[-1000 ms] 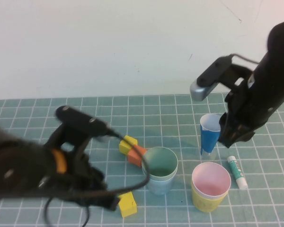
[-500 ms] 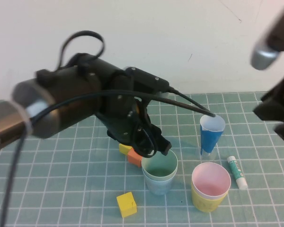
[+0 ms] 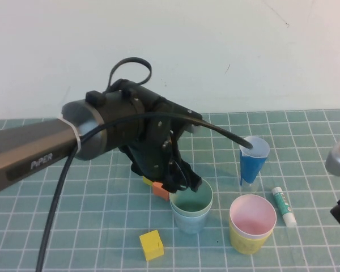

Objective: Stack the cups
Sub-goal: Pick up the yellow cup

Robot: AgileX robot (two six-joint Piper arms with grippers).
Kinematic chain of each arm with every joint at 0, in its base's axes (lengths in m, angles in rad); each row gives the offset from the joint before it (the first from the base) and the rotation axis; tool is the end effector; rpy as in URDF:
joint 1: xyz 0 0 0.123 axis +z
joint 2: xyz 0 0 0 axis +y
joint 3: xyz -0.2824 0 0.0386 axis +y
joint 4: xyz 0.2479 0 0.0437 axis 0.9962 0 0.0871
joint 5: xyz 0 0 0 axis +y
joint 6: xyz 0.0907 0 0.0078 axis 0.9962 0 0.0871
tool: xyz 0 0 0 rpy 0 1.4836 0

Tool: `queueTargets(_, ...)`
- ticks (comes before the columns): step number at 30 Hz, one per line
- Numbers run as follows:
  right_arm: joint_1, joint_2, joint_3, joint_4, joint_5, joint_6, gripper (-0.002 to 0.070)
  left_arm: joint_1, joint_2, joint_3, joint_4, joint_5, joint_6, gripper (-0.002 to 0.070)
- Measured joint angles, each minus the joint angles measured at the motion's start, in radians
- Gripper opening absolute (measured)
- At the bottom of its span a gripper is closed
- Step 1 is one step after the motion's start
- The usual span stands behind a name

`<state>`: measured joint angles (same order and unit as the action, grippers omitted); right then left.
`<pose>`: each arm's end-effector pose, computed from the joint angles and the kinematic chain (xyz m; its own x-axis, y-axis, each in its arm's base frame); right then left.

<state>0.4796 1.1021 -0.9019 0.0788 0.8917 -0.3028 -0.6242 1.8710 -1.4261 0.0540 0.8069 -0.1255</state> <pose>0.1813 0.1006 0.3092 -0.6015 -0.5947 -0.5334 -0.6616 0.7451 -0.0847 0.3257 -0.2302 0.2305 -0.7926 0.4625 -0.3974 0.5037 0.8639 0.0008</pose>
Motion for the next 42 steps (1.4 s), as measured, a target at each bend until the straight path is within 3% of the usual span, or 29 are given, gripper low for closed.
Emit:
queueTargets(11, 0.0, 0.006, 0.067, -0.002, -0.109, 0.041, 0.0119, 0.07, 0.0, -0.001, -0.106, -0.019, 0.041, 0.034)
queueTargets(14, 0.0, 0.035, 0.067, -0.002, -0.148, 0.045, 0.0204, 0.07, -0.018, -0.001, -0.101, -0.04, 0.061, 0.0244)
queueTargets(18, 0.0, 0.119, 0.067, -0.002, -0.18, 0.046, 0.0394, 0.07, -0.086, 0.001, -0.083, -0.054, 0.098, 0.006)
queueTargets(20, 0.0, 0.169, 0.063, -0.002, -0.194, 0.053, 0.0459, 0.07, -0.141, 0.018, -0.08, -0.066, 0.114, 0.0027)
queueTargets(23, 0.0, 0.256, 0.033, -0.002, -0.214, 0.066, 0.0491, 0.07, -0.238, 0.082, -0.078, -0.078, 0.118, 0.0011)
queueTargets(37, 0.0, 0.666, -0.161, -0.002, -0.249, 0.076, 0.0502, 0.07, -0.709, 0.51, -0.078, -0.15, 0.116, 0.0)
queueTargets(39, 0.0, 0.713, -0.174, -0.002, -0.251, 0.074, 0.0477, 0.07, -0.751, 0.538, -0.078, -0.153, 0.116, 0.0)
queueTargets(42, 0.0, 0.775, -0.178, -0.002, -0.255, 0.045, 0.0361, 0.07, -0.788, 0.551, -0.076, -0.153, 0.114, -0.0001)
